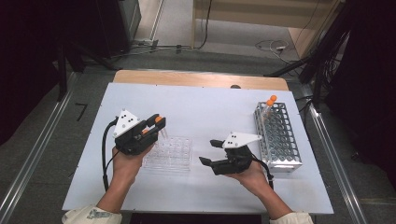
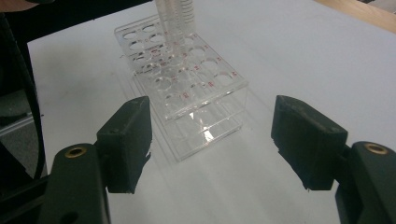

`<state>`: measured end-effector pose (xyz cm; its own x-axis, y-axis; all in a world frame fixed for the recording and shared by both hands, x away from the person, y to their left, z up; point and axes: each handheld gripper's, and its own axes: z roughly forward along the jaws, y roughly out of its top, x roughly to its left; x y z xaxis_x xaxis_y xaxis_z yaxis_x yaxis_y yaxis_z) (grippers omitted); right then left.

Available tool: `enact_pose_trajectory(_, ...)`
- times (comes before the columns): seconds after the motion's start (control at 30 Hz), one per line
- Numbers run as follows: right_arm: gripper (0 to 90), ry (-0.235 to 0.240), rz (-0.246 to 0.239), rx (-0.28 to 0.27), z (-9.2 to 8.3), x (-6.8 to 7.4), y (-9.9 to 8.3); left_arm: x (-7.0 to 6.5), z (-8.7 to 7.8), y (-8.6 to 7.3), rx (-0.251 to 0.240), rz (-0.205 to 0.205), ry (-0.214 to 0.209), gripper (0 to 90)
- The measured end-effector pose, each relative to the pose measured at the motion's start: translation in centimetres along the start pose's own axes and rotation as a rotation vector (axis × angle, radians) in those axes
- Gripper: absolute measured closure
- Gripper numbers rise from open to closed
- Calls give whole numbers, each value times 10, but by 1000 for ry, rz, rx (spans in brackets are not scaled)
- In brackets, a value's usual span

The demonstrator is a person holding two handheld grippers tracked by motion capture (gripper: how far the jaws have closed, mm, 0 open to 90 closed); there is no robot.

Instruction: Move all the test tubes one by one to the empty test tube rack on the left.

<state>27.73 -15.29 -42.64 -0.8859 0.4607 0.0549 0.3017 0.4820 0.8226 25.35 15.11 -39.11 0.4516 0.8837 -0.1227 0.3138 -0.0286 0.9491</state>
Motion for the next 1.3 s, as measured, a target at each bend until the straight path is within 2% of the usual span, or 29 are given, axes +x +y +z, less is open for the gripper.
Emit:
enact_pose_trajectory(0.17, 281, -2, -1, -1, -1, -1, 0, 1, 2, -3, 19, 26, 23, 699)
enact_pose_trajectory(0.33, 283, -1, 0, 2, 0, -1, -1, -1, 5, -7, 52, 56, 27, 699)
enact_pose_trajectory(0.73, 291, -6, -7, -5, -1, 2, -1, -6, 17, -23, 131, 82, 28, 692)
enact_pose_trajectory(0.97, 290, -5, -4, -5, -1, 2, -1, -8, 18, -24, 134, 91, 27, 637)
enact_pose_trajectory(1.3, 287, -7, -3, -5, -1, 2, -1, -6, 15, -22, 112, 62, 12, 532)
